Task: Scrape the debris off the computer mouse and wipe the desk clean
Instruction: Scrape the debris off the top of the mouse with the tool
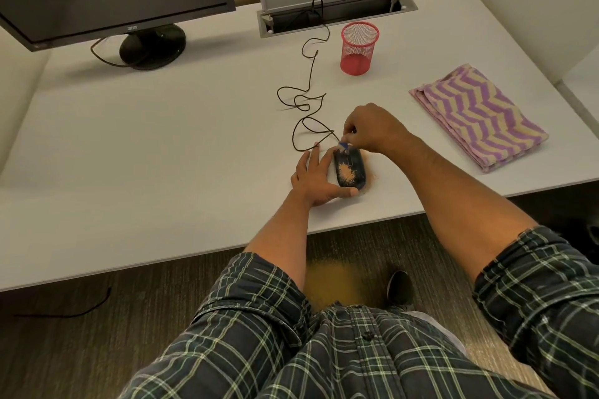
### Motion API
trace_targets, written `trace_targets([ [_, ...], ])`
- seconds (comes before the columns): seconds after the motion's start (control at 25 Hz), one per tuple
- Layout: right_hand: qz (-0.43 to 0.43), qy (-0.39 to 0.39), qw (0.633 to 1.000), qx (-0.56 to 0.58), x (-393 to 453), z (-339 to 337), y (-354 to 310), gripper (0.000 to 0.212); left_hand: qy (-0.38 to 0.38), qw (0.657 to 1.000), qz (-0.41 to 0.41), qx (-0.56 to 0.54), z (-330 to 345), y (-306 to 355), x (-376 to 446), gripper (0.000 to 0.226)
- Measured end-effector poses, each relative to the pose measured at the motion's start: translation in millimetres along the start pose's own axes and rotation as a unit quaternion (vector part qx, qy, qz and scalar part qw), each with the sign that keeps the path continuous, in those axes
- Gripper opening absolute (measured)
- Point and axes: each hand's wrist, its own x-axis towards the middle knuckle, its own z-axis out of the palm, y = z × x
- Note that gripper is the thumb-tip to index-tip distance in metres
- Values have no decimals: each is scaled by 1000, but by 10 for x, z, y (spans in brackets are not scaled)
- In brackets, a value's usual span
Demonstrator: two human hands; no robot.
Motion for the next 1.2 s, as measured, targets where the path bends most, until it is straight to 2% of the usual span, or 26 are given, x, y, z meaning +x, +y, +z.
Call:
trace_targets([
  [0.08,8,41,999,26,-2,-34,22,17,-1,1000,0,-1,-5,3,0,120],
  [0.16,7,-3,998,68,-1,-86,59,18,-4,1000,-1,5,-5,5,1,120],
  [0.24,17,-52,997,58,-5,-67,84,19,-5,1000,0,6,-3,3,3,120],
  [0.32,34,4,999,38,5,-40,104,19,-4,1000,3,0,4,1,4,120],
  [0.4,40,40,996,74,4,-69,139,18,-2,1000,3,1,1,0,-3,120],
  [0.48,33,-12,994,99,-20,-110,180,19,-2,1000,3,3,-1,-3,-1,120],
  [0.56,31,-20,997,72,-29,-83,220,19,-4,1000,4,-1,3,-6,7,120],
  [0.64,43,49,996,59,-22,-75,228,17,-4,1000,2,-1,-2,0,5,121],
  [0.68,47,58,995,71,-17,-72,228,18,-5,1000,0,-1,-7,0,3,121],
  [0.8,22,-13,997,78,-18,-63,222,20,-5,1000,3,4,0,5,-3,121],
  [0.96,7,44,998,49,9,-54,169,18,0,1000,2,-1,-4,5,-3,120],
  [1.08,-23,-43,998,39,12,-58,118,19,-2,1000,1,1,-2,4,-6,120],
  [1.2,-36,27,999,-20,19,-35,89,20,4,1000,3,-6,8,3,-6,120],
])
